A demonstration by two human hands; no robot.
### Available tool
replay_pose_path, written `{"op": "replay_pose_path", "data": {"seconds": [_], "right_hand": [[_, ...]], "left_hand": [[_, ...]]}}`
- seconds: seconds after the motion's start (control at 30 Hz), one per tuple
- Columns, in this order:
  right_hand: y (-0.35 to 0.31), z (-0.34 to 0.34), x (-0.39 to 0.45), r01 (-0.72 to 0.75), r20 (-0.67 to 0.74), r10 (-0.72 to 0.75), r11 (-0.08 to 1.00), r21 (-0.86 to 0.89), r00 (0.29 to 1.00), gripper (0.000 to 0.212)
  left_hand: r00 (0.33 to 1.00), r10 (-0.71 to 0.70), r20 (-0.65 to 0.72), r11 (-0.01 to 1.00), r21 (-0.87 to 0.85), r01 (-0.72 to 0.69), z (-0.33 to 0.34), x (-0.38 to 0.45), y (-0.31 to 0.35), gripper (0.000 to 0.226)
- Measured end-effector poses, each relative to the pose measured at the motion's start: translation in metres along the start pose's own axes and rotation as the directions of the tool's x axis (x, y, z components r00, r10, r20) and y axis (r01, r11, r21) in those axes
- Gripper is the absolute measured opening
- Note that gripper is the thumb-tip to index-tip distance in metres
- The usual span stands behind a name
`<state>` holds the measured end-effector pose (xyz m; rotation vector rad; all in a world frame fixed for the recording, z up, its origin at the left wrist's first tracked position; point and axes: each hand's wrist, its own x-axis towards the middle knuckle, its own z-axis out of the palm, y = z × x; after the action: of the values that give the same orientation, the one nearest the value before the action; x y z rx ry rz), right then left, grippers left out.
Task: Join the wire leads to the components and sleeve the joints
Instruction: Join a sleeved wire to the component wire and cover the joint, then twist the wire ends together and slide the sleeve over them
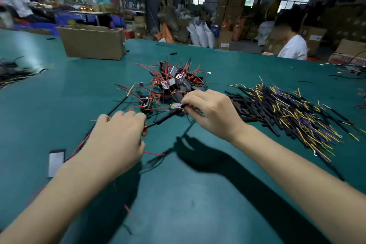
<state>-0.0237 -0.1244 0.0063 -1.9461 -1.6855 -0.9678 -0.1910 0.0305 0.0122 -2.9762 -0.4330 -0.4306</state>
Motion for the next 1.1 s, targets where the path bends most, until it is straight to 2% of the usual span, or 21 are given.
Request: {"op": "replay_pose_path", "data": {"seconds": [0.13,0.27,0.43,0.5,0.6,0.67,0.8,0.87,0.97,1.03,1.1], "right_hand": [[-0.020,0.025,0.034,0.099,0.008,-0.099,0.995,0.028,0.995,0.010],[-0.030,0.036,0.065,0.174,0.081,-0.176,0.984,0.029,0.981,0.014],[-0.028,0.057,0.086,0.201,0.367,-0.156,0.976,-0.086,0.917,0.027],[-0.027,0.066,0.088,0.188,0.430,-0.124,0.976,-0.107,0.894,0.026],[-0.026,0.080,0.088,0.135,0.489,-0.081,0.988,-0.075,0.868,0.025],[-0.026,0.087,0.086,0.060,0.516,-0.037,0.998,-0.027,0.855,0.025],[-0.024,0.093,0.079,-0.021,0.551,-0.013,0.998,0.055,0.834,0.031],[-0.020,0.090,0.074,-0.058,0.504,0.000,0.993,0.099,0.864,0.037],[-0.004,0.085,0.064,-0.213,0.383,0.178,0.976,0.049,0.906,0.039],[0.009,0.080,0.056,-0.294,0.375,0.282,0.955,-0.025,0.883,0.033],[0.018,0.077,0.048,-0.314,0.394,0.307,0.948,-0.050,0.866,0.028]], "left_hand": [[0.998,-0.065,0.024,0.991,0.122,0.061,-0.002,-0.016,-0.022,0.014],[0.986,-0.149,0.078,0.989,0.037,0.146,0.005,-0.020,-0.033,0.014],[0.971,-0.233,0.045,0.972,0.053,0.231,0.013,-0.016,-0.034,0.028],[0.970,-0.241,0.033,0.966,0.101,0.236,0.014,-0.015,-0.030,0.032],[0.971,-0.239,0.001,0.942,0.240,0.232,0.013,-0.014,-0.019,0.030],[0.982,-0.189,0.006,0.941,0.286,0.179,0.014,-0.012,-0.008,0.026],[0.990,-0.050,0.129,0.968,0.250,0.016,0.022,-0.004,0.014,0.028],[0.986,-0.022,0.165,0.958,0.284,-0.026,0.026,-0.002,0.016,0.031],[0.977,-0.065,0.202,0.933,0.359,-0.012,0.029,-0.004,0.010,0.038],[0.968,-0.128,0.216,0.909,0.416,0.028,0.029,-0.007,0.002,0.042],[0.958,-0.180,0.223,0.883,0.466,0.058,0.026,-0.008,-0.006,0.041]]}}
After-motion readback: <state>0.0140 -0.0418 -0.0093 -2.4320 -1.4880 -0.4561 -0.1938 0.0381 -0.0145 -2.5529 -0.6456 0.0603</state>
